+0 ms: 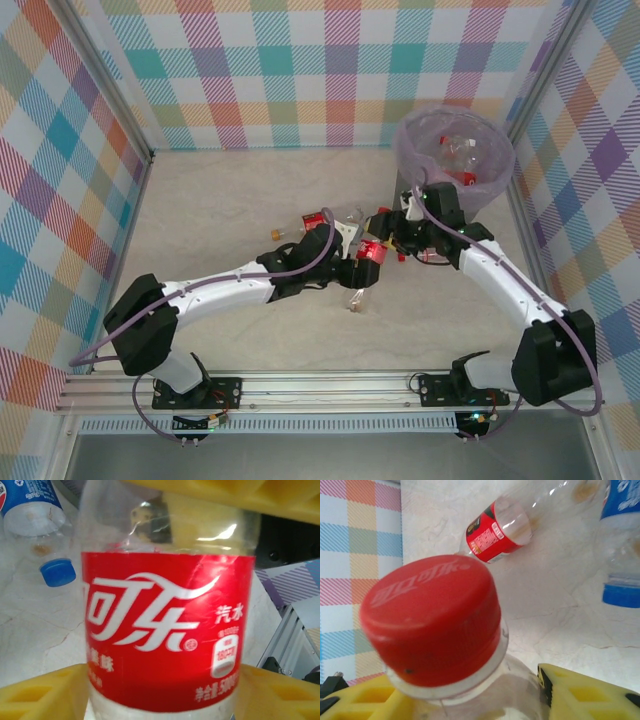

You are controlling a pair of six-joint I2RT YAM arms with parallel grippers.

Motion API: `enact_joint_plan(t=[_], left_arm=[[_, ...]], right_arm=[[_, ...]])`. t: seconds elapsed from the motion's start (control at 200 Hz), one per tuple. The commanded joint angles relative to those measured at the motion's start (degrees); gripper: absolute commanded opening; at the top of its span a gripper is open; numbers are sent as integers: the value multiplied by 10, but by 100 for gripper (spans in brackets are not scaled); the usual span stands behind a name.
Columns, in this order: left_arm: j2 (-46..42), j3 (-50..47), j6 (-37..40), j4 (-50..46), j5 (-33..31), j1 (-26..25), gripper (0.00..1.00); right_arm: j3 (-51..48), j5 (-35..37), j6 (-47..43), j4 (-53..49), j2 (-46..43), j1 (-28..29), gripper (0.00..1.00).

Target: Put the plastic bottles in the bin

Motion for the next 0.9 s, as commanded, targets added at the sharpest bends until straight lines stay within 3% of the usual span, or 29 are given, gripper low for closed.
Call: enact_joint_plan(t=[0.0,0.035,0.275,0.44,0.58,0.735,0.895], left_arm=[[-28,15,22,-46,-12,-2,93],[-40,14,26,-64,-17,-1,100],[-140,-14,55,-153,-102,12,100],[-170,-63,8,-171,-154,37,100],[-152,-57,-21,-188,-180,47,100],[-140,-46,-34,-194,-178,46,100],[-155,-58,-44,-201,-197,47,100]], right_arm=[[39,45,-47,-92,-44,-1,48],[47,61,-56,-110,-55,-1,47],[165,148,-122,-214,-89,-2,45],[324,197,-189,-250,-64,-2,42],[477,279,-259,-266,-13,-12,41],[574,451,-329,-206,29,-22,40],[586,481,-333,-117,51,-63,38]])
